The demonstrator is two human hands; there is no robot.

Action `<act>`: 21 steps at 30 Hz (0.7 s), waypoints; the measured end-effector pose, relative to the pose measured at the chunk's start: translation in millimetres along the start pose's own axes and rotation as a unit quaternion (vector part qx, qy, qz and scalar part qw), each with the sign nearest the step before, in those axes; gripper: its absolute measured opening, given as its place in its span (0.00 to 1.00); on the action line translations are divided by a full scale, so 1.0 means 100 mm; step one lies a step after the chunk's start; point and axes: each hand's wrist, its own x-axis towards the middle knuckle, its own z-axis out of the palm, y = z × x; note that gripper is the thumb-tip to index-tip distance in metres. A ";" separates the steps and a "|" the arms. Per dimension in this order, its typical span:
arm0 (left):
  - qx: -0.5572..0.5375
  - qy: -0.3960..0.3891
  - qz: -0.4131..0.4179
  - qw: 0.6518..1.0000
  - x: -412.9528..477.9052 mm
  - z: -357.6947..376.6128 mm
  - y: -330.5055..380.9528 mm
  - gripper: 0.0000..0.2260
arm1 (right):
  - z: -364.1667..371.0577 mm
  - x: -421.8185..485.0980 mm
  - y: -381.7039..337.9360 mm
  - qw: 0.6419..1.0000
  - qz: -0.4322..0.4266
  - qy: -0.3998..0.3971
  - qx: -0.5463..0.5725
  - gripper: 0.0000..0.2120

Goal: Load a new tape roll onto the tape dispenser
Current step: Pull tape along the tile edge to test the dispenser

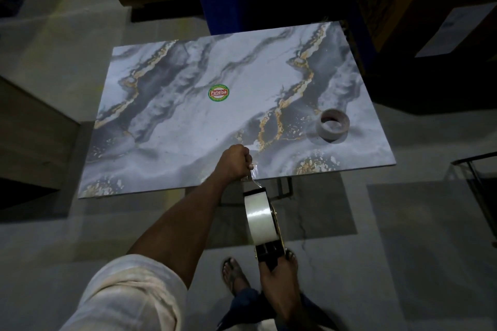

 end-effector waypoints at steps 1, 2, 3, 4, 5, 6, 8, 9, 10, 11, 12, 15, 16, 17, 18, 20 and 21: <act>0.003 -0.002 -0.001 1.000 0.00 0.01 0.00 0.10 | -0.01 0.02 -0.01 1.000 0.003 -0.003 -0.002 0.08; 0.008 -0.006 0.002 1.000 0.00 0.01 0.00 0.09 | -0.01 0.05 -0.03 1.000 0.006 -0.006 -0.005 0.08; 0.011 -0.011 0.009 1.000 -0.01 0.01 0.01 0.09 | -0.01 0.08 -0.05 1.000 0.007 -0.010 -0.012 0.08; 0.009 -0.013 0.017 1.000 0.00 0.00 0.01 0.10 | 0.00 0.11 -0.06 1.000 0.007 -0.010 -0.019 0.08; 0.008 -0.012 0.023 1.000 0.00 -0.01 0.01 0.11 | 0.00 0.14 -0.08 1.000 0.007 -0.011 -0.021 0.08; 0.008 -0.012 0.025 1.000 0.01 -0.02 0.02 0.12 | 0.01 0.16 -0.09 1.000 0.009 -0.015 -0.020 0.08; 0.001 -0.025 0.016 1.000 0.03 -0.04 0.01 0.09 | 0.03 0.20 -0.11 0.999 0.020 -0.027 -0.014 0.06; -0.008 -0.028 0.008 1.000 0.05 -0.04 0.00 0.10 | 0.03 0.22 -0.12 0.999 0.027 -0.031 -0.010 0.06; -0.019 -0.022 0.000 1.000 0.06 -0.03 -0.03 0.13 | 0.04 0.25 -0.12 0.999 0.035 -0.031 -0.007 0.06; -0.024 -0.015 -0.003 1.000 0.08 -0.03 -0.05 0.17 | 0.04 0.29 -0.14 0.999 0.042 -0.028 -0.007 0.06; -0.033 -0.014 -0.003 0.999 0.09 -0.03 -0.06 0.19 | 0.04 0.32 -0.15 0.999 0.048 -0.024 -0.005 0.06; -0.078 -0.011 -0.010 0.997 0.11 0.01 -0.10 0.24 | 0.05 0.40 -0.20 0.998 0.062 -0.011 0.002 0.06; -0.084 -0.011 -0.011 0.996 0.11 0.01 -0.11 0.24 | 0.06 0.41 -0.20 0.998 0.065 -0.010 0.002 0.07; -0.083 -0.012 -0.010 0.996 0.12 0.02 -0.12 0.24 | 0.07 0.42 -0.20 0.998 0.066 -0.009 0.002 0.07; -0.081 -0.013 -0.009 0.997 0.12 0.03 -0.13 0.25 | 0.09 0.43 -0.19 0.998 0.066 -0.007 0.003 0.07; -0.076 -0.012 -0.014 0.997 0.10 0.02 -0.13 0.25 | 0.11 0.45 -0.19 0.998 0.064 -0.001 0.002 0.08; -0.080 -0.007 -0.016 0.997 0.10 0.02 -0.13 0.25 | 0.11 0.47 -0.20 0.998 0.059 0.001 0.002 0.09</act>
